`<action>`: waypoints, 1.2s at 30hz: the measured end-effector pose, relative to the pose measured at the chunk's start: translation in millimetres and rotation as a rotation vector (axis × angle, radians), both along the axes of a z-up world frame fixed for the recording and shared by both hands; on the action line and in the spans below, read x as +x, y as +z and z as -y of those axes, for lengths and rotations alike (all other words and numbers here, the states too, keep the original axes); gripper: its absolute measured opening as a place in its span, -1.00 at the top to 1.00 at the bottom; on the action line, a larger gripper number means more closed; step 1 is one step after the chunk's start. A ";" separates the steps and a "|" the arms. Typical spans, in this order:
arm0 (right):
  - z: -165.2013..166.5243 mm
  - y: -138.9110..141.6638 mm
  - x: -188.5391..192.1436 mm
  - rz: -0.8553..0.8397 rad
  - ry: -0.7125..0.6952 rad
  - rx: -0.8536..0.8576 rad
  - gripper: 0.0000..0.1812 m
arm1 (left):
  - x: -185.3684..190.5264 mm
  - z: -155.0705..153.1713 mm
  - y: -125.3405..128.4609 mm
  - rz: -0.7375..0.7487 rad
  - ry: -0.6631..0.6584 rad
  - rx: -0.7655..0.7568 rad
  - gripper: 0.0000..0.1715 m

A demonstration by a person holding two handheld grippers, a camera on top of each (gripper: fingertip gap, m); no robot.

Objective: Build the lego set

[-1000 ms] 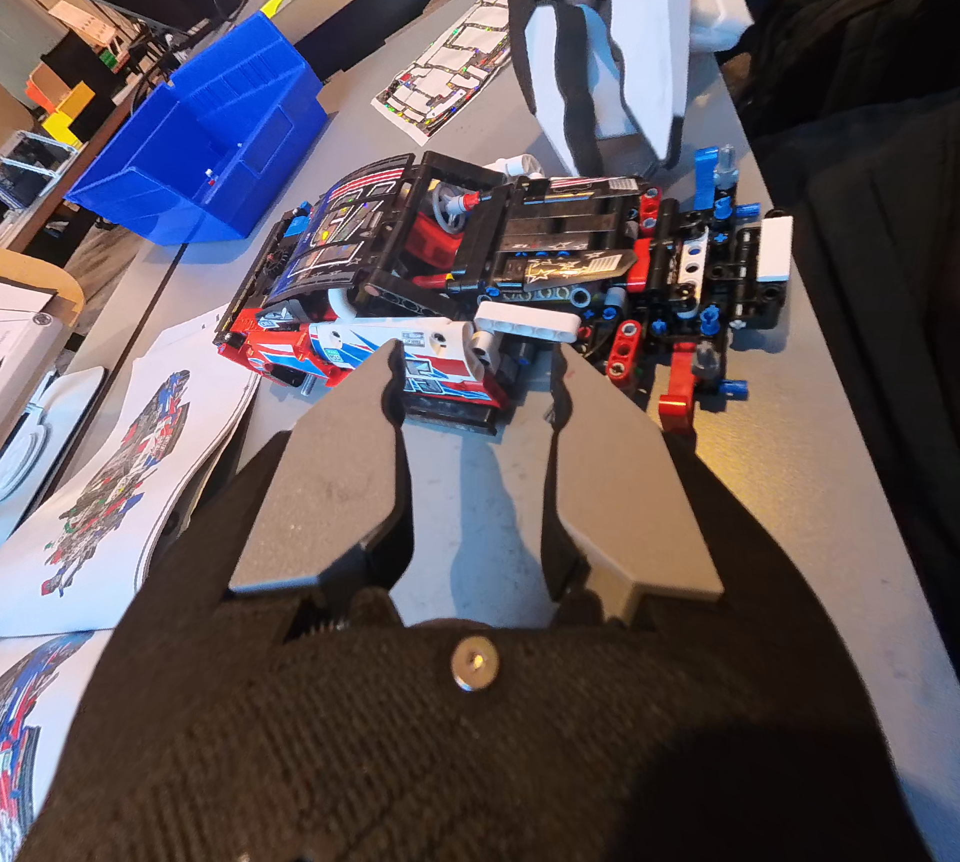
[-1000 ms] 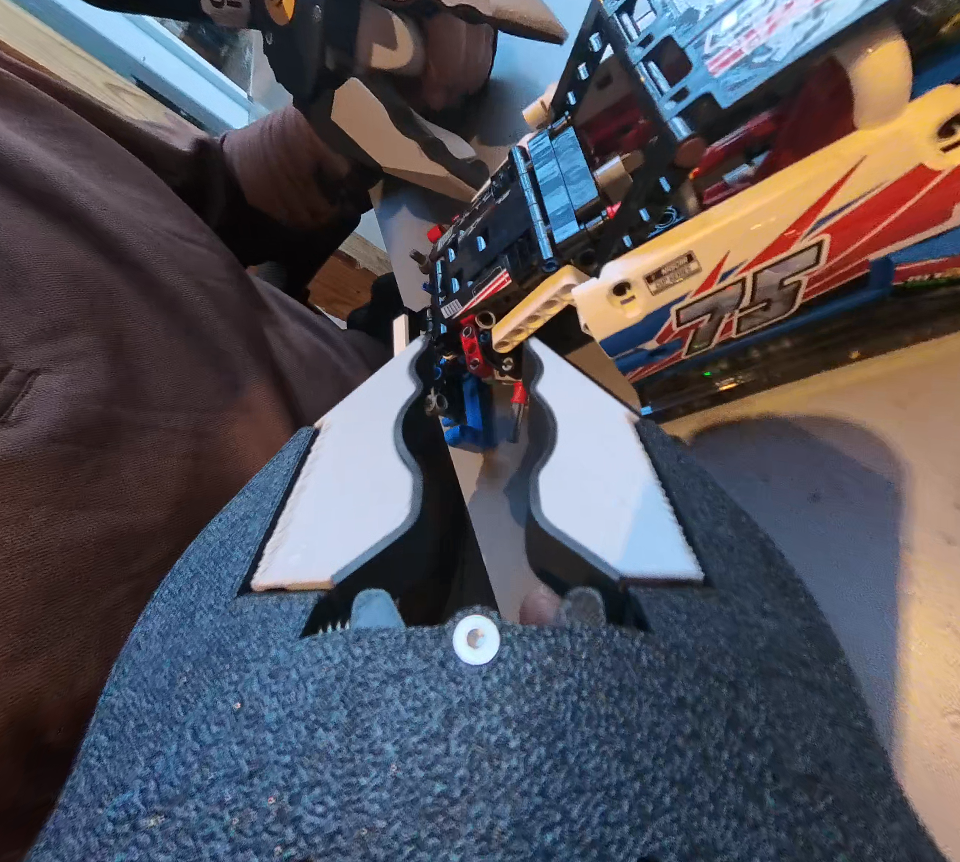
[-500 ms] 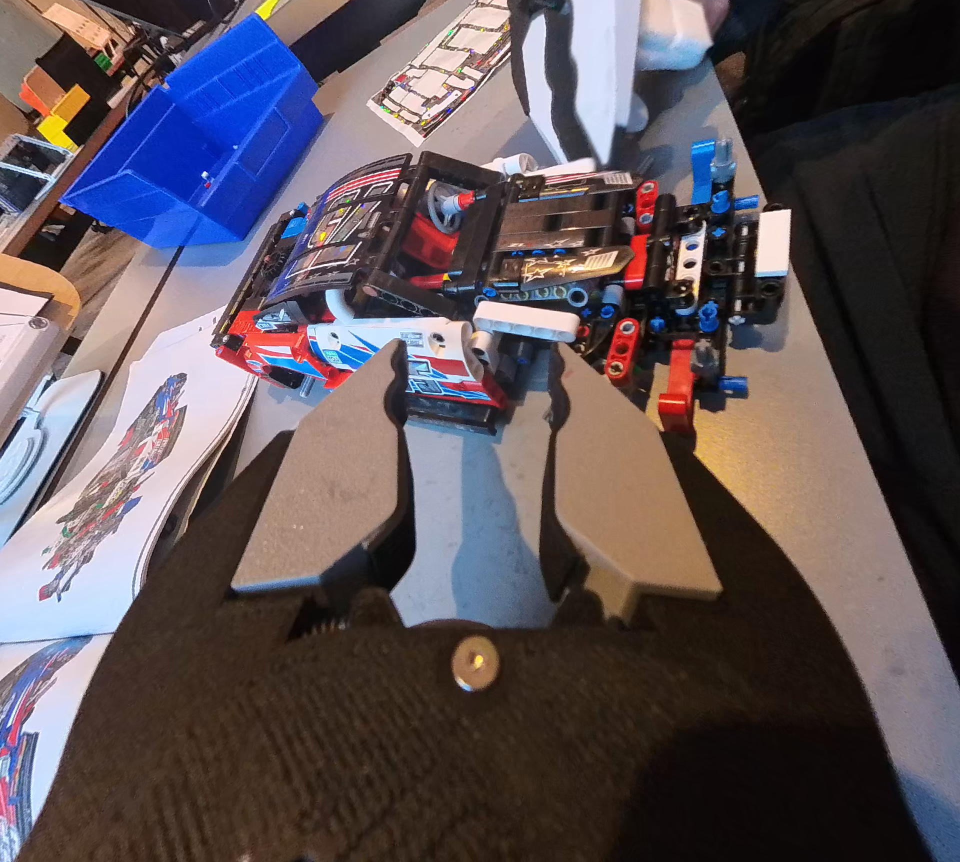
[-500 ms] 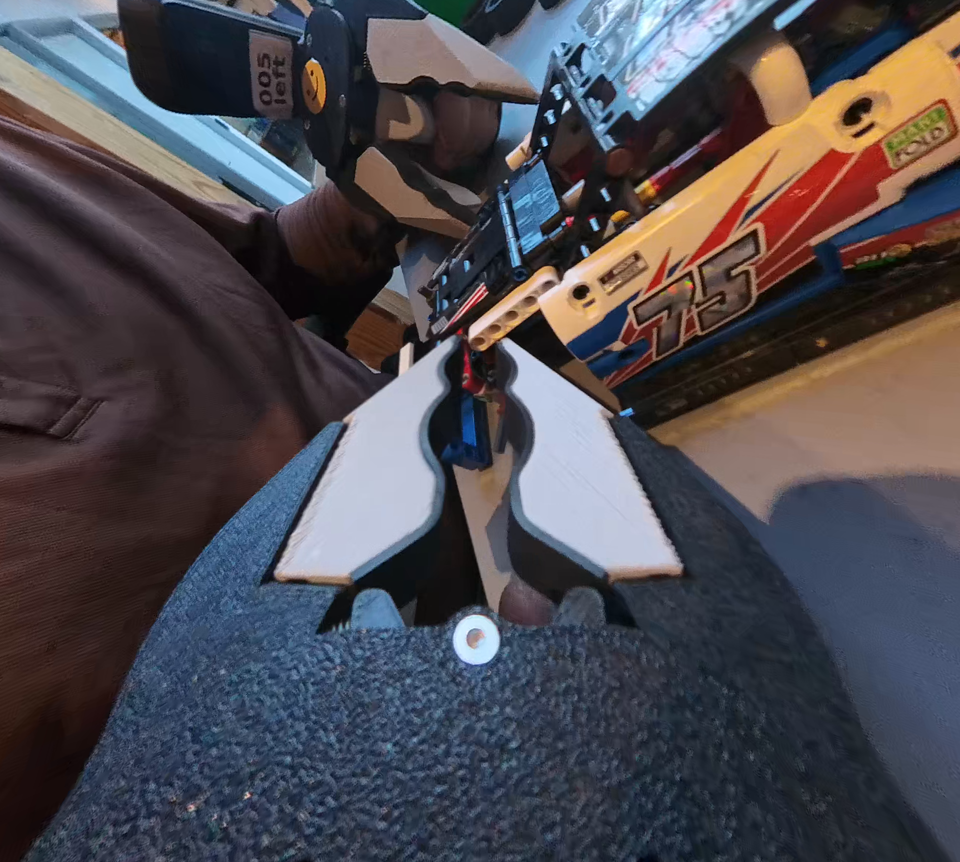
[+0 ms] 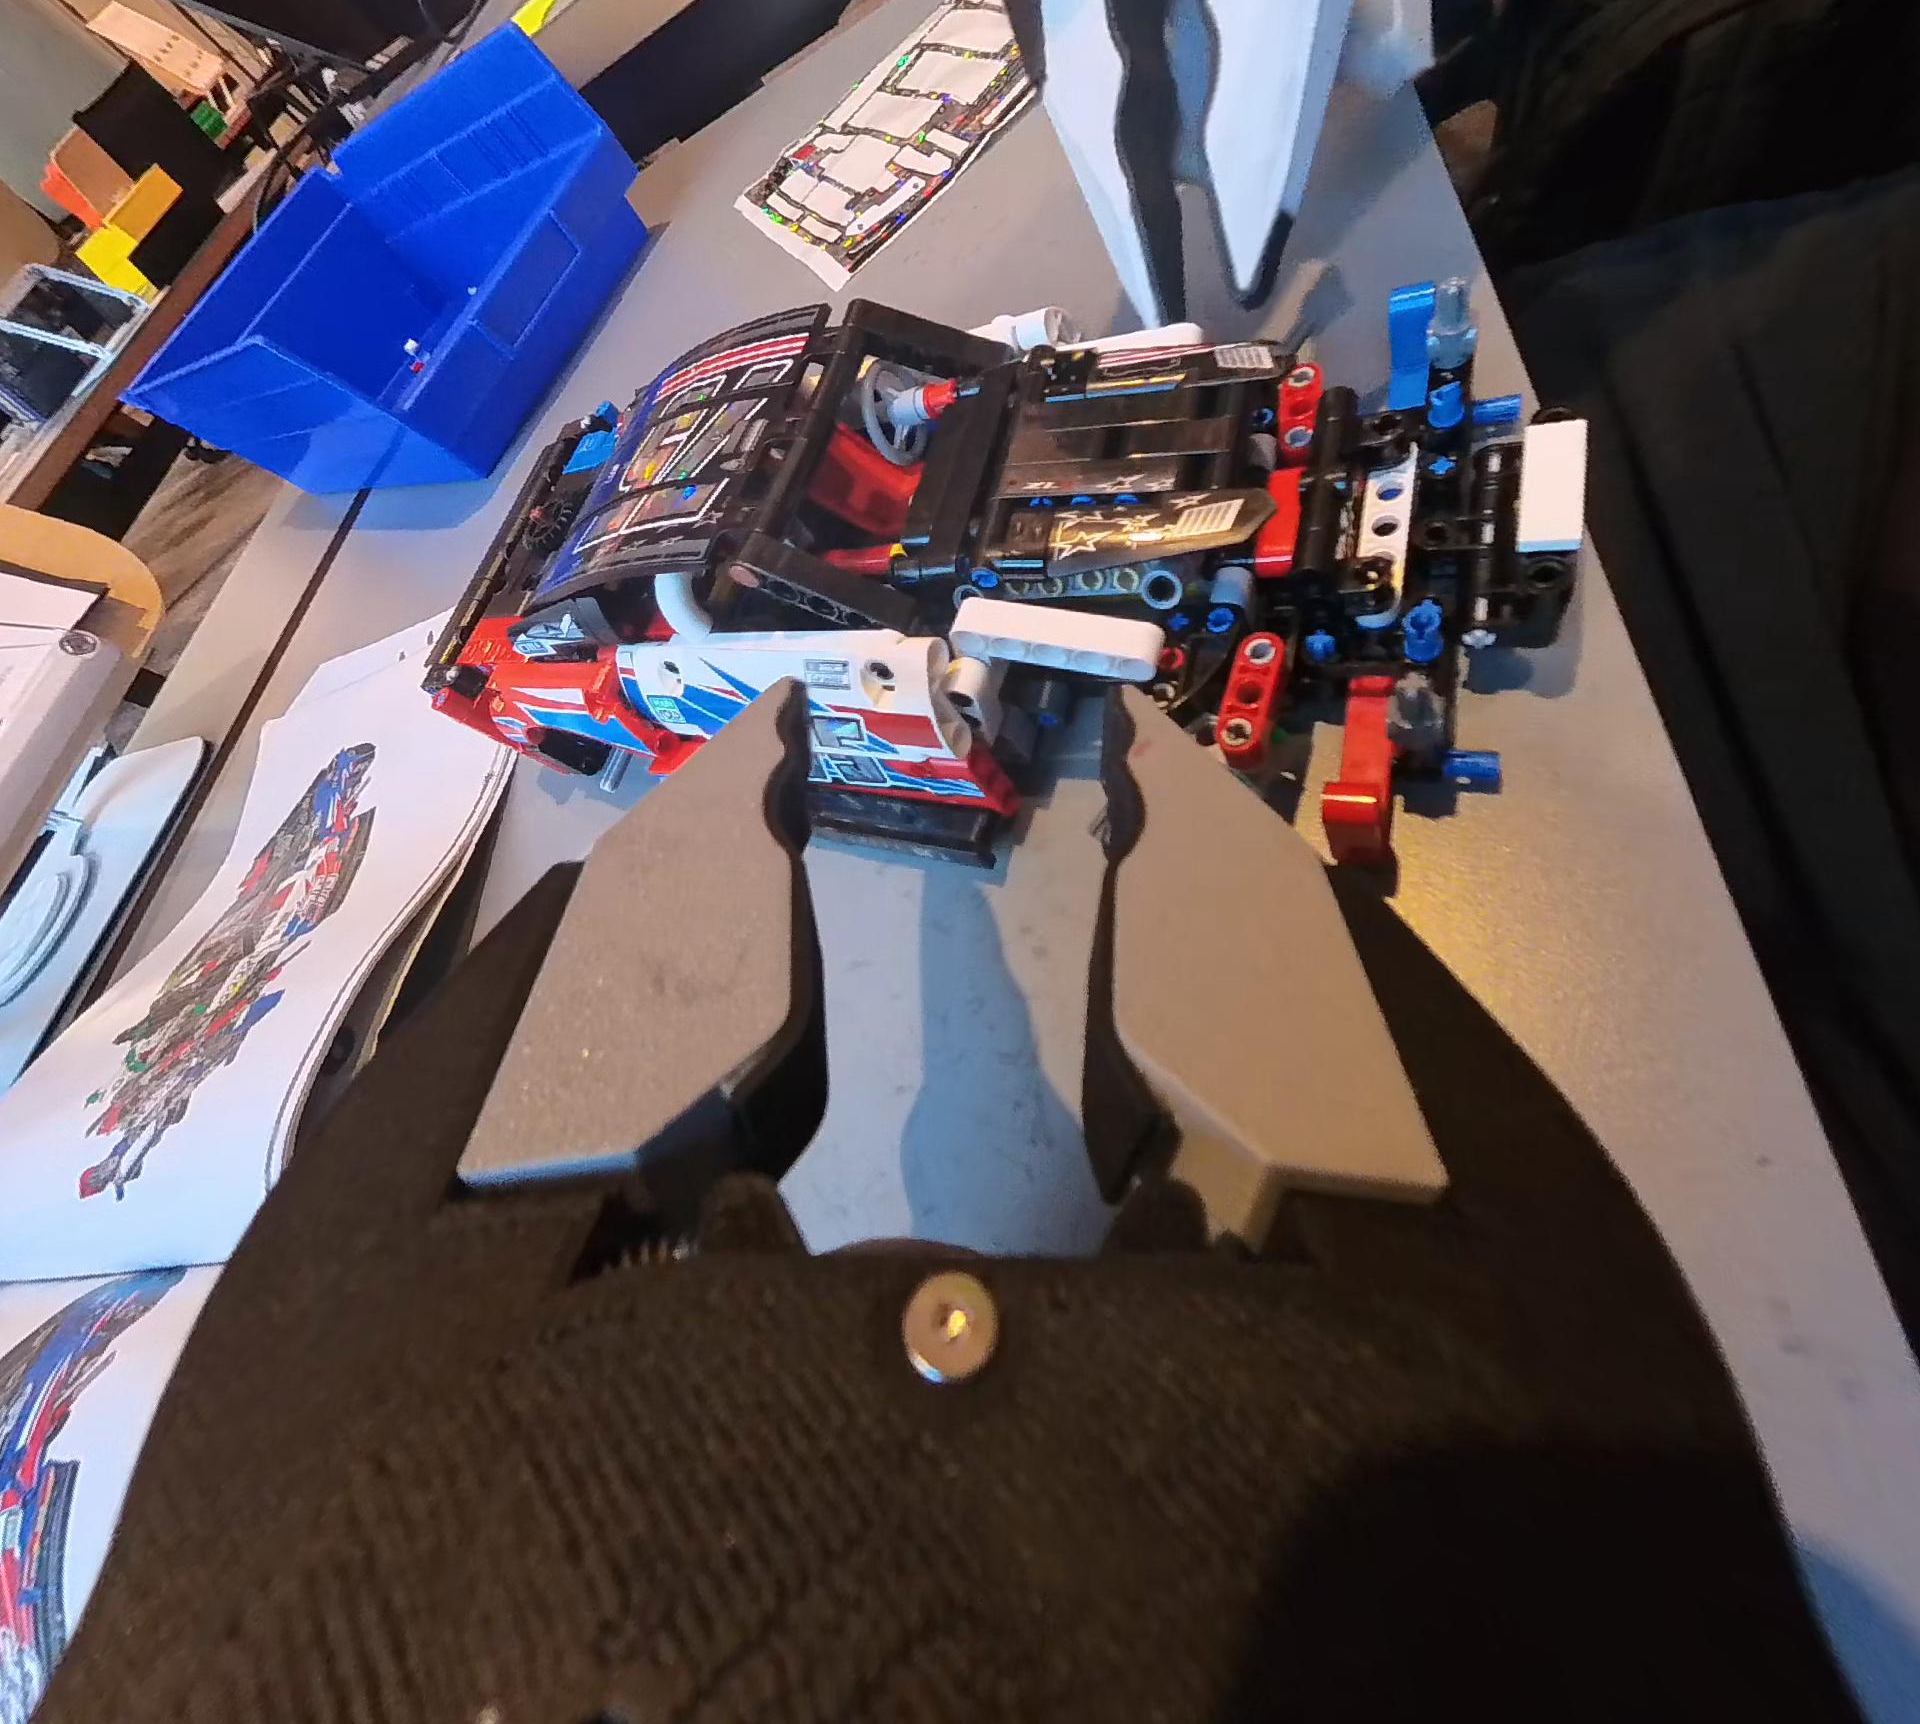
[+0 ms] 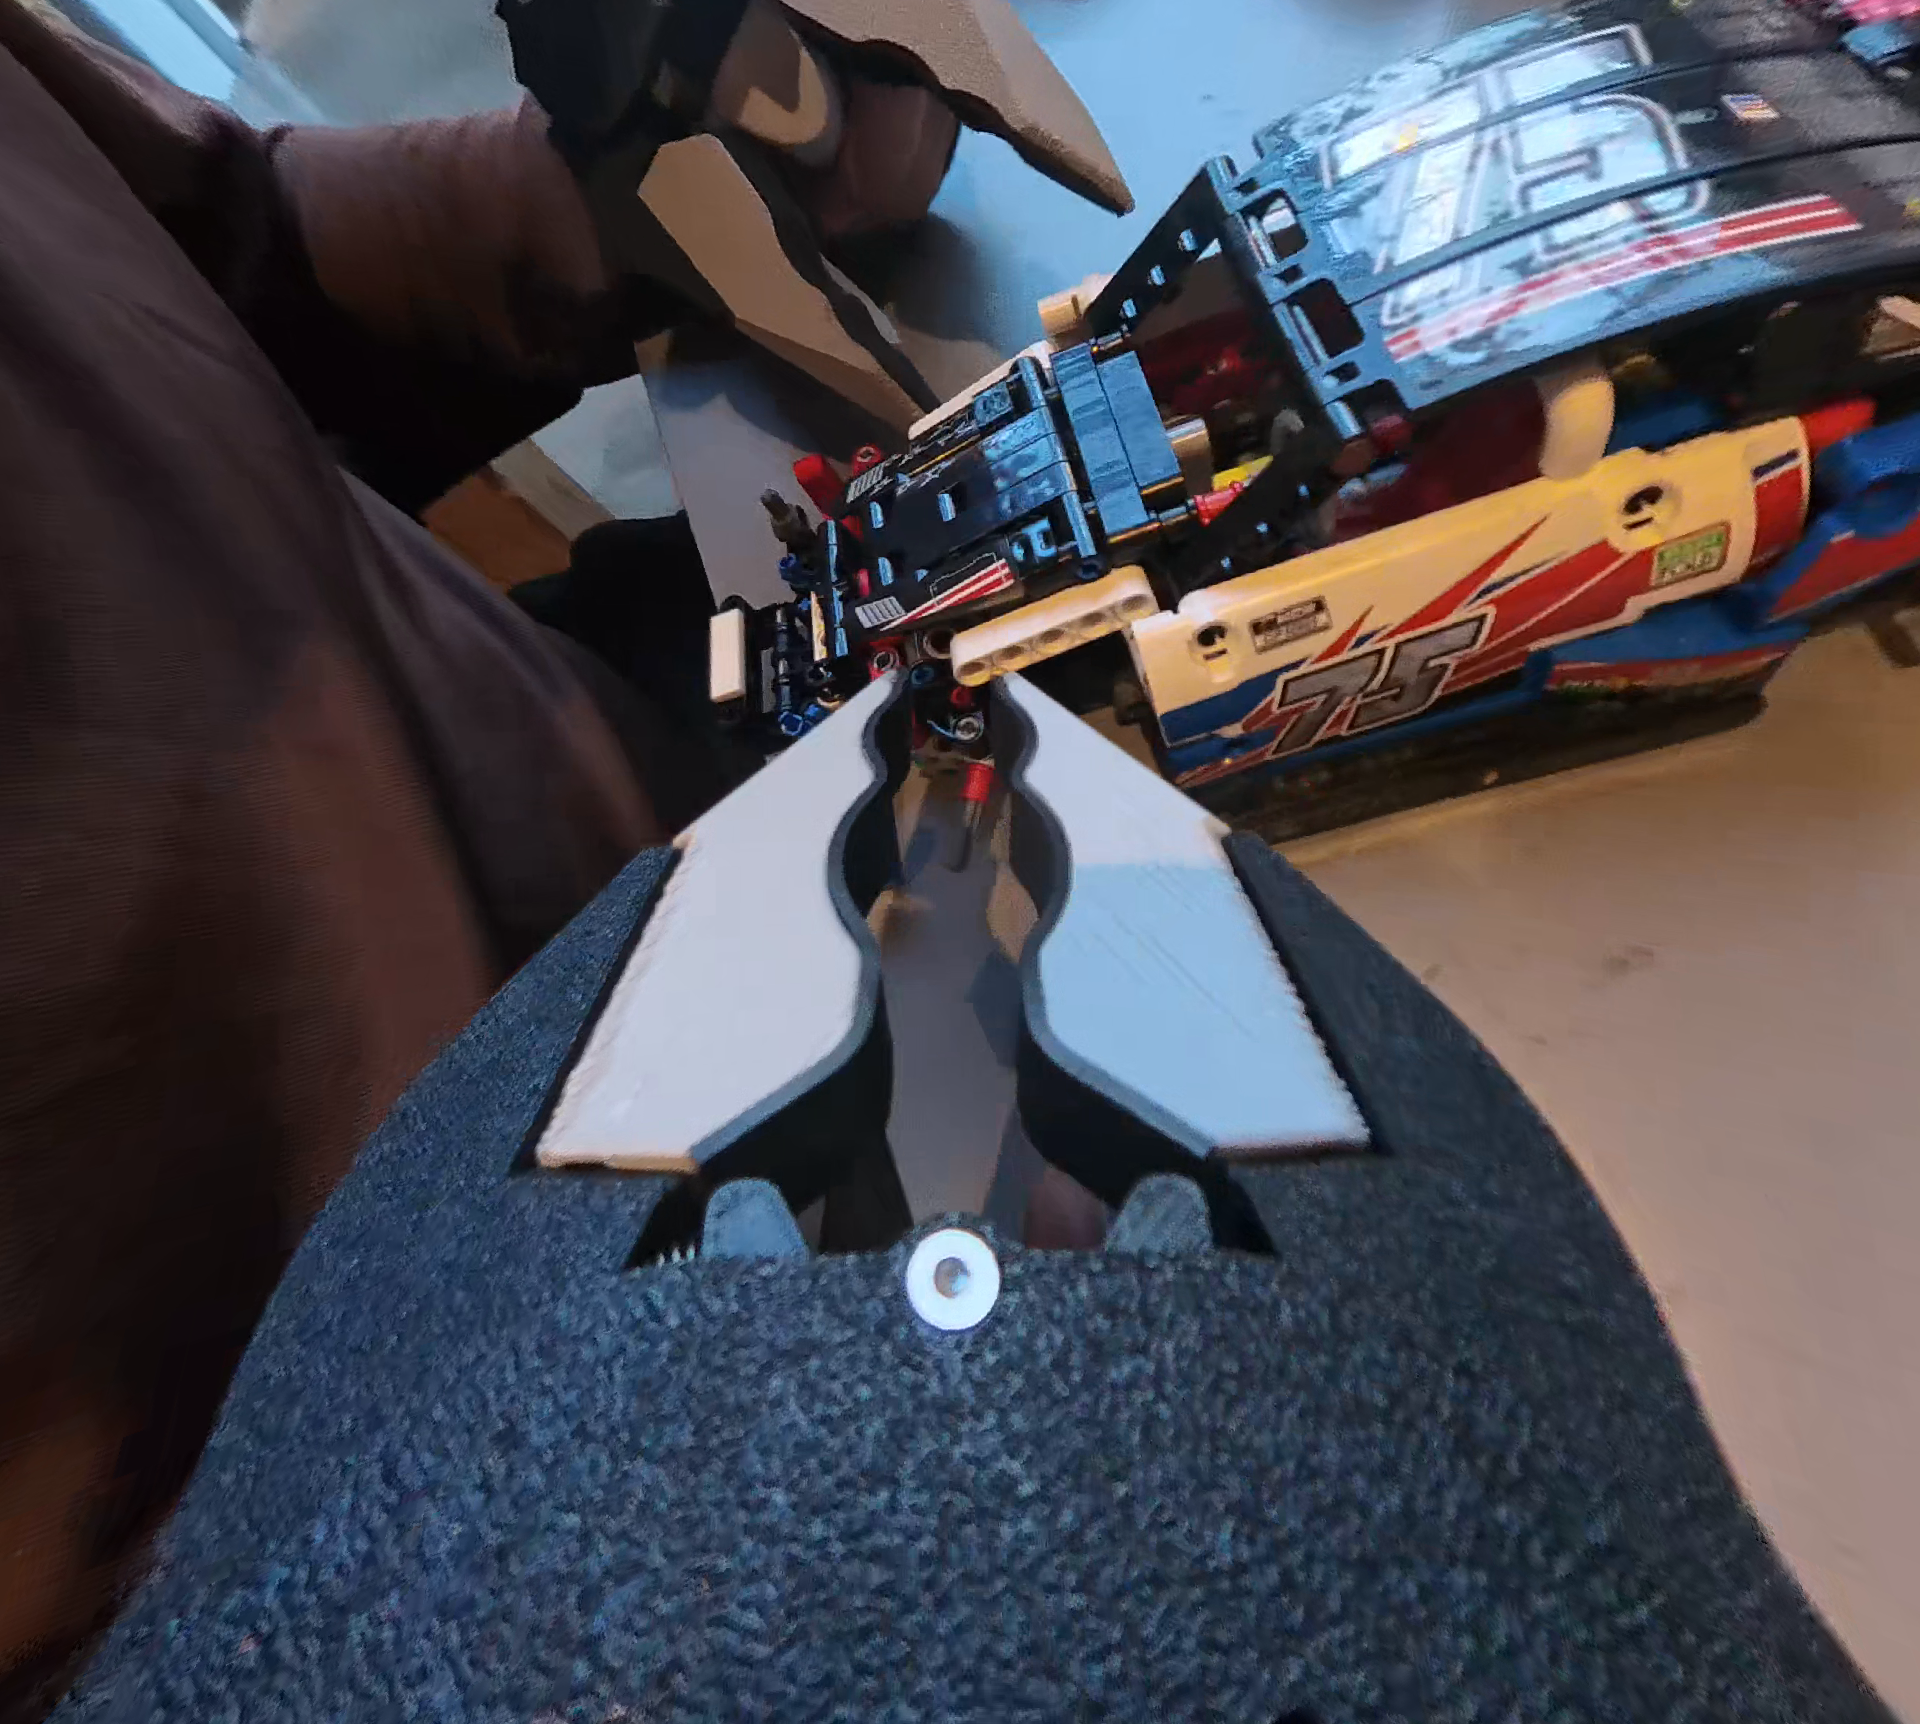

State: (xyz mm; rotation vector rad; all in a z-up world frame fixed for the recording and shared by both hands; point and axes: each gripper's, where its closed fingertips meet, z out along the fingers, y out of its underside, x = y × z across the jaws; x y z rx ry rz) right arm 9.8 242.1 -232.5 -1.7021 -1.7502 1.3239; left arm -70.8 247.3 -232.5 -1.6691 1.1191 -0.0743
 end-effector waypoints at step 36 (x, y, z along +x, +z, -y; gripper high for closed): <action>-23.6 14.8 -12.3 -0.193 0.035 0.152 0.80 | -6.4 -3.3 9.0 0.114 0.012 -0.055 0.30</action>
